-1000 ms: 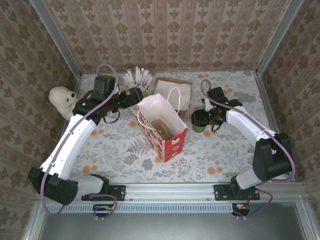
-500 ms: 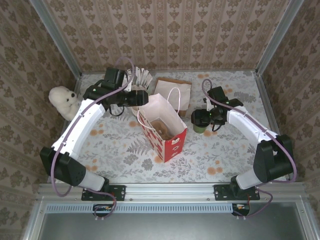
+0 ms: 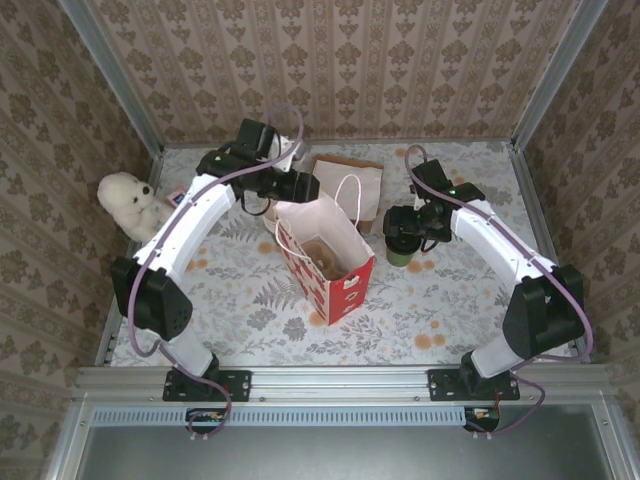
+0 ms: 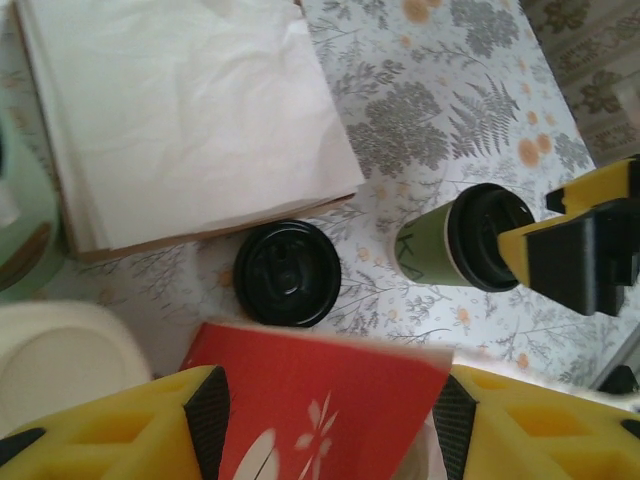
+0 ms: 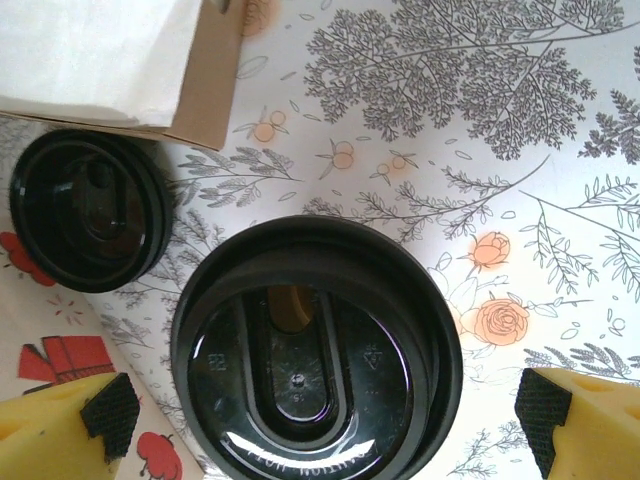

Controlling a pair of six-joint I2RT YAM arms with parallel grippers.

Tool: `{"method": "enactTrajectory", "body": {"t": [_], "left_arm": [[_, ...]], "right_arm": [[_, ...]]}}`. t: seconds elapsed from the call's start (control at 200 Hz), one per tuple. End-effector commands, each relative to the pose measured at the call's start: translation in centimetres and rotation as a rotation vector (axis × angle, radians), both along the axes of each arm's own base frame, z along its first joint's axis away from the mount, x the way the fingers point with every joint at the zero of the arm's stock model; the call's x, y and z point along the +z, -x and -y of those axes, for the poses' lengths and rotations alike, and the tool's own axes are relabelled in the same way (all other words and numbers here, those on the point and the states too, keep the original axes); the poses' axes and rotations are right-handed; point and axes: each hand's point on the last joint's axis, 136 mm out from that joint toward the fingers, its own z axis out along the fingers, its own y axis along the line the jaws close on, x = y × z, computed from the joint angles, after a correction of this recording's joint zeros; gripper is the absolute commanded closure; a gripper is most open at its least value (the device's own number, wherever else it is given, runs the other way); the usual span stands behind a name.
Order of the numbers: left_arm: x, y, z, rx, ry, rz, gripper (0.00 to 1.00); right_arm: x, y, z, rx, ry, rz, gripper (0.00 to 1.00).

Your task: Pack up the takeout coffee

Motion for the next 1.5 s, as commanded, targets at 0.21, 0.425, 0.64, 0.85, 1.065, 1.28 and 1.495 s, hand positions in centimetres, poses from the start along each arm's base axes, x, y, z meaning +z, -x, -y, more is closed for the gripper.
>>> {"method": "enactTrajectory", "body": {"t": [0.21, 0.425, 0.64, 0.85, 1.065, 1.28, 1.495], "left_arm": [[2.0, -0.7, 4.5, -0.152, 0.138, 0.012, 0.41], [3.0, -0.8, 5.7, -0.183, 0.166, 0.01, 0.31], [4.8, 0.0, 4.6, -0.185, 0.16, 0.066, 0.13], [5.7, -0.3, 1.2, -0.066, 0.129, 0.129, 0.0], [6.2, 0.0, -3.1, 0.064, 0.126, 0.197, 0.0], [4.8, 0.1, -5.9, 0.138, 0.082, 0.178, 0.0], [4.1, 0.0, -6.5, 0.146, 0.074, 0.155, 0.0]], "right_arm": [[-0.4, 0.3, -1.6, 0.058, -0.003, -0.061, 0.0], [-1.6, 0.5, -0.9, 0.084, 0.075, -0.119, 0.0], [-1.4, 0.7, -1.4, 0.106, 0.07, -0.152, 0.0], [-2.0, 1.2, -1.6, 0.102, 0.095, -0.24, 0.0], [-2.7, 1.6, -1.2, 0.096, 0.148, -0.301, 0.0], [-3.2, 1.5, -1.4, 0.099, 0.164, -0.315, 0.0], [-3.5, 1.5, -1.5, 0.1, 0.165, -0.321, 0.0]]}}
